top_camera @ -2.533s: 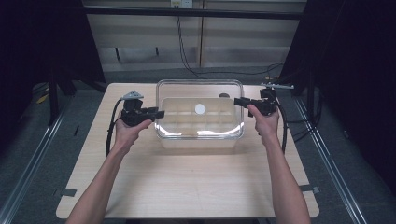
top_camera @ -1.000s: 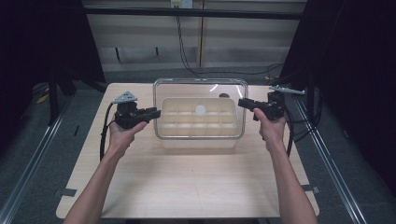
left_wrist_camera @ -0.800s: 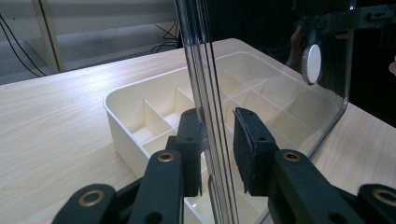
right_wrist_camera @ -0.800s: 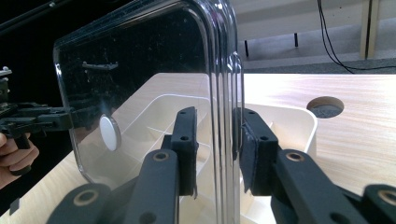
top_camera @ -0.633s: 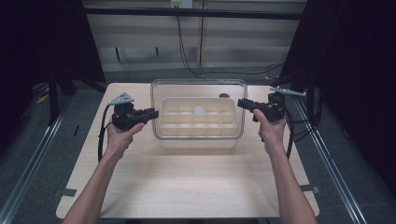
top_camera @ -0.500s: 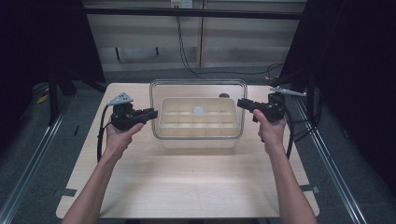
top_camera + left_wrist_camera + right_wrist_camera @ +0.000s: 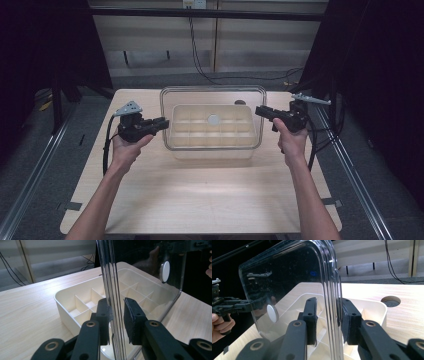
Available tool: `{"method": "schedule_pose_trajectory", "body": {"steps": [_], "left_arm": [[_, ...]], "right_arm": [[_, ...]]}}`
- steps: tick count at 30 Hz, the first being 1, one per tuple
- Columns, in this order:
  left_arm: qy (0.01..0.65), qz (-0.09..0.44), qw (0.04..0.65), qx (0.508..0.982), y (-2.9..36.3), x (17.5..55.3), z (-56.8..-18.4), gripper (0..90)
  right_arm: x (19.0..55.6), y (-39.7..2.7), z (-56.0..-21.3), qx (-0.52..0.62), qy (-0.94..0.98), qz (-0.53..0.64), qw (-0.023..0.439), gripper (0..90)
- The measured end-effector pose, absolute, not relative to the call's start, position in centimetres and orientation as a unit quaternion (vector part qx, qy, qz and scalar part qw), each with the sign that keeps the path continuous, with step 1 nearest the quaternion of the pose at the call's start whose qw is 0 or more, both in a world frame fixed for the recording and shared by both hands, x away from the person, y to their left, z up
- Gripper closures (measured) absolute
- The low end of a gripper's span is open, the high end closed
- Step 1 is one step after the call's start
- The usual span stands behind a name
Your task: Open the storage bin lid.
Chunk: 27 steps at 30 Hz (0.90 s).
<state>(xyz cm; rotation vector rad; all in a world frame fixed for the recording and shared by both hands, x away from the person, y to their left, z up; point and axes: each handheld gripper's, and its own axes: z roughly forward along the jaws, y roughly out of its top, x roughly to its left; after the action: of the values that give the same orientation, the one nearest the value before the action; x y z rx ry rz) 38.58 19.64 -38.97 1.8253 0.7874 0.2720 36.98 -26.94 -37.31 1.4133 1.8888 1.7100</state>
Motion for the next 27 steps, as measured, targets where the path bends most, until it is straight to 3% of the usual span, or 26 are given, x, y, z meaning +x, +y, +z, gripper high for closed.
{"method": "schedule_pose_trajectory", "body": {"steps": [27], "left_arm": [[0.33,0.104,0.532,0.773,20.2,36.5,-39.4,76.2]], "right_arm": [[34.6,-26.8,-38.1,0.474,0.65,0.585,0.101,69.7]]}}
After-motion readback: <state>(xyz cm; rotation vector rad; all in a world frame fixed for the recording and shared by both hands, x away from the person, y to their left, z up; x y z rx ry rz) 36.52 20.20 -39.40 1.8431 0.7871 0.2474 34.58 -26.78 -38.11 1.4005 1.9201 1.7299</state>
